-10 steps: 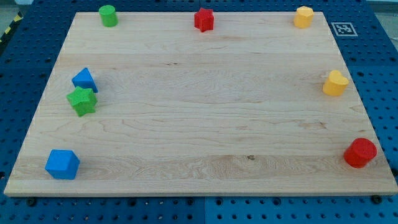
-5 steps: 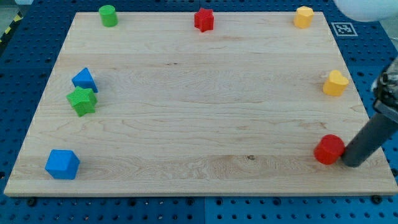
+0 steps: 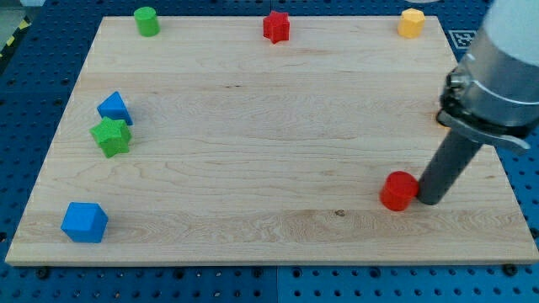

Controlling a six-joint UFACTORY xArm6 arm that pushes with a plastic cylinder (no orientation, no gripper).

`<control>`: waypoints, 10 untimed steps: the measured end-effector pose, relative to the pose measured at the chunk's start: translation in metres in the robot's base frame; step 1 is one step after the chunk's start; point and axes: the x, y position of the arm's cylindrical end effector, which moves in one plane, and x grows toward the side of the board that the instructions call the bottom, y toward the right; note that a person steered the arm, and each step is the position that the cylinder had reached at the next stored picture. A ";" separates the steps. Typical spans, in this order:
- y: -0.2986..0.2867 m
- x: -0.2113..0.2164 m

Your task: Push the red circle to the blue cube

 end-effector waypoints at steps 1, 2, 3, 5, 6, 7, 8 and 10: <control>-0.037 0.000; -0.077 -0.002; -0.125 -0.002; -0.226 -0.005; -0.255 -0.005; -0.257 0.007; -0.256 0.030; -0.256 0.021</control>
